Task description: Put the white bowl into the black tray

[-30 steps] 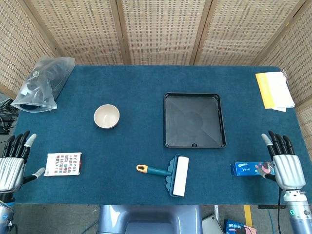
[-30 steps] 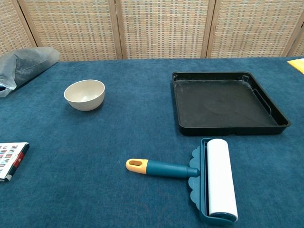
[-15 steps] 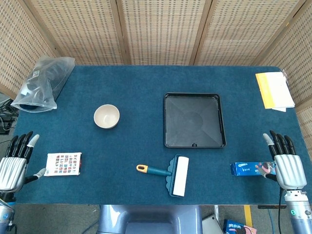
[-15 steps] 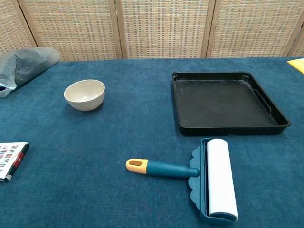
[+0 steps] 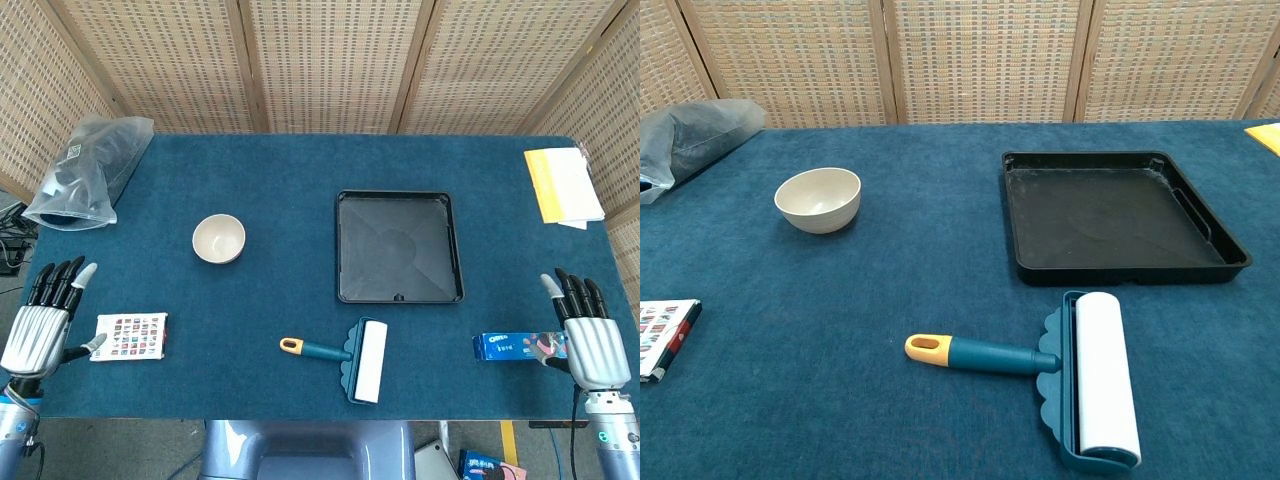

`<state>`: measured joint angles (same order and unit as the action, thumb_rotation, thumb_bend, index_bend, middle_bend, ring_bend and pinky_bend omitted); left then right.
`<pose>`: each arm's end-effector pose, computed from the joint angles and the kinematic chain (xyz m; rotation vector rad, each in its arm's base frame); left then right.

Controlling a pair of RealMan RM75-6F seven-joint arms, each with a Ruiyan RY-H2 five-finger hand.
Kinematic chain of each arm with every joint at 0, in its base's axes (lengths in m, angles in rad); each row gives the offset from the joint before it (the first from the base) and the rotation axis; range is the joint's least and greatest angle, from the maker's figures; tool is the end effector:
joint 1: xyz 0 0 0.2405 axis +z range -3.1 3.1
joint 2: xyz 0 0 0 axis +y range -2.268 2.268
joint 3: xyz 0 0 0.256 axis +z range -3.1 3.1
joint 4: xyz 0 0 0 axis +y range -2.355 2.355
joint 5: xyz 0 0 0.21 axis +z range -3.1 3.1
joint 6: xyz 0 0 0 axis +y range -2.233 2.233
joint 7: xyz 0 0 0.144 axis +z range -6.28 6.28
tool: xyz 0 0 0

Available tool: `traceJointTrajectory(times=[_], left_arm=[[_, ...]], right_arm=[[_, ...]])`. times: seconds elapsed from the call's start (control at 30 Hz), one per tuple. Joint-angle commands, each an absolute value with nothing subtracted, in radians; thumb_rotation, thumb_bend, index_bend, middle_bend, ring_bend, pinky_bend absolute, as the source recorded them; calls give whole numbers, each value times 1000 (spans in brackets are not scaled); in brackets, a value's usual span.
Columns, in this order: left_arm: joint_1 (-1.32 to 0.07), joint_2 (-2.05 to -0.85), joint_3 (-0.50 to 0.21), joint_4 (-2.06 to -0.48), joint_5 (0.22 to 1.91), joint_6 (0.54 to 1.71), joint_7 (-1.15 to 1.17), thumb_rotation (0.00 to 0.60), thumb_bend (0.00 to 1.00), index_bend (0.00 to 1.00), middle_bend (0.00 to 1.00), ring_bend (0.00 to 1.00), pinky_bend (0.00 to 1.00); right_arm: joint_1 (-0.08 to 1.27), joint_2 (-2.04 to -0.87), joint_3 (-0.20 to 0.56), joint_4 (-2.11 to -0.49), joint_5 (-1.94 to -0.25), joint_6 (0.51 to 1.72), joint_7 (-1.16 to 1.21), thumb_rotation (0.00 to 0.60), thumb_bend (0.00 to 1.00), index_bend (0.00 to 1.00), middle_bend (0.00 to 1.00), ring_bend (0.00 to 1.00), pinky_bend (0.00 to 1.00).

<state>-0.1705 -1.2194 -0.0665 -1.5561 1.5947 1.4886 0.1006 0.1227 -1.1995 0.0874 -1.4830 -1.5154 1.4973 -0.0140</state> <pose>-0.2818 0.2087 0.1297 -1.5125 -0.7459 -0.9902 -0.3162 -0.2022 0.1516 1.3974 -0.7920 0.9270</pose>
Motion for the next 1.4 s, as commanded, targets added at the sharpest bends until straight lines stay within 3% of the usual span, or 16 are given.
traceJointTrajectory(times=[0.03,0.17,0.57,0.83,1.4], left_arm=[[-212,-1207,-94,-1571,1587,1444,112,600,76,48,0,0,0],[-286,-1211,-136,-1575,1542,1348,122,600,176,140,0,0,0],[-496,-1356,-207,-1401,1365,1042,172,600,185,322,0,0,0],[-575,-1461,-215,-1300,1320,975,229,600,198,404,0,0,0],[-681,-1570,-226,-1164,1214,879,318,600,237,427,0,0,0]], right_arm=[[123,-1199,87,-1482,-1514,1495,-12,600,158,0,0,0,0],[122,-1197,90,-1480,-1510,1496,-2,600,159,0,0,0,0],[120,-1194,99,-1467,-1494,1492,32,600,158,1,0,0,0],[118,-1206,109,-1437,-1495,1510,65,600,158,7,0,0,0],[118,-1222,118,-1388,-1484,1512,109,600,159,18,0,0,0]])
